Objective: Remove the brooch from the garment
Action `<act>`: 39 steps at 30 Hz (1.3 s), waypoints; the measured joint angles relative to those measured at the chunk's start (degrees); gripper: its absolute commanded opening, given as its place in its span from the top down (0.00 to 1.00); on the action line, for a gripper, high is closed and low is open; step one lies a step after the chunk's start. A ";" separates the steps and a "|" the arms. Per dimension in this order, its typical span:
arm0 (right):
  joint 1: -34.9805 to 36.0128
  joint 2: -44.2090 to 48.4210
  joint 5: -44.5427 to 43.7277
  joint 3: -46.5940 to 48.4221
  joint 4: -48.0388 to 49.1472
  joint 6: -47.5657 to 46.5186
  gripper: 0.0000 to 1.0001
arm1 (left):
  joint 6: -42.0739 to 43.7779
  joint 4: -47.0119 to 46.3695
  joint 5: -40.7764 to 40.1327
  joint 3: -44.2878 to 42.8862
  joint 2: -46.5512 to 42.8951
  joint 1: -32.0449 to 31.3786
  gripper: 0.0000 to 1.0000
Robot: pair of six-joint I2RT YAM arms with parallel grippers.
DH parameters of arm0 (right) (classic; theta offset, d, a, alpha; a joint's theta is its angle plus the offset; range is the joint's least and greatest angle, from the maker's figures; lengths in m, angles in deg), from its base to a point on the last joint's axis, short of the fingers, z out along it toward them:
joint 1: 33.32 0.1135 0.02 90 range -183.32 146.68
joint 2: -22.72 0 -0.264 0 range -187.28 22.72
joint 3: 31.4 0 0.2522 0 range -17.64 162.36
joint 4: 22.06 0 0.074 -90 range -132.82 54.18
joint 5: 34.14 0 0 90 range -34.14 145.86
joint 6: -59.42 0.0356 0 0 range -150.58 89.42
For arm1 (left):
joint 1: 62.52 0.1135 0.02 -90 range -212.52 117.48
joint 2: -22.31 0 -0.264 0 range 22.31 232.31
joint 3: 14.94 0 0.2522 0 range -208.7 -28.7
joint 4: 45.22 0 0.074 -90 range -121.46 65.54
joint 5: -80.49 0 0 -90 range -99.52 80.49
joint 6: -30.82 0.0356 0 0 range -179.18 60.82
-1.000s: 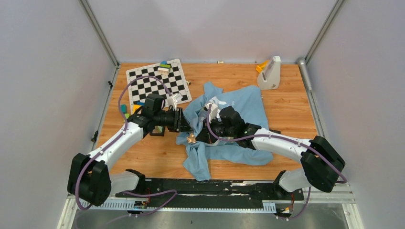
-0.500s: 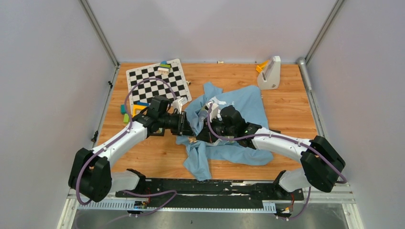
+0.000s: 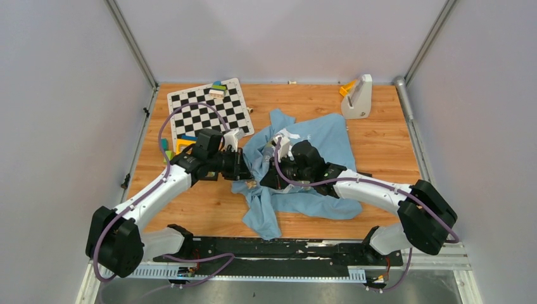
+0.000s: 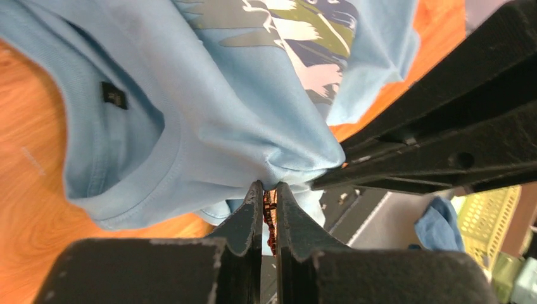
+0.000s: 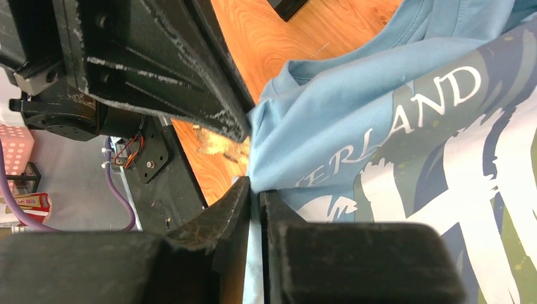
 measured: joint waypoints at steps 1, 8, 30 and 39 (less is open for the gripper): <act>0.00 -0.13 0.02 0.00 -0.04 0.13 0.75 | 0.04 0.24 -0.61 0.00 -0.04 0.00 0.95; 0.00 -0.35 -0.04 -0.04 0.13 2.49 0.54 | -0.31 0.22 -3.50 0.00 -0.24 0.46 0.94; 0.00 -4.39 -1.03 -1.44 11.56 13.20 0.96 | -8.09 -12.11 -0.92 6.29 -5.31 0.96 0.84; -0.48 -2.21 -2.82 -2.99 10.99 13.66 1.00 | -10.49 -14.25 1.05 7.32 -6.36 2.25 0.55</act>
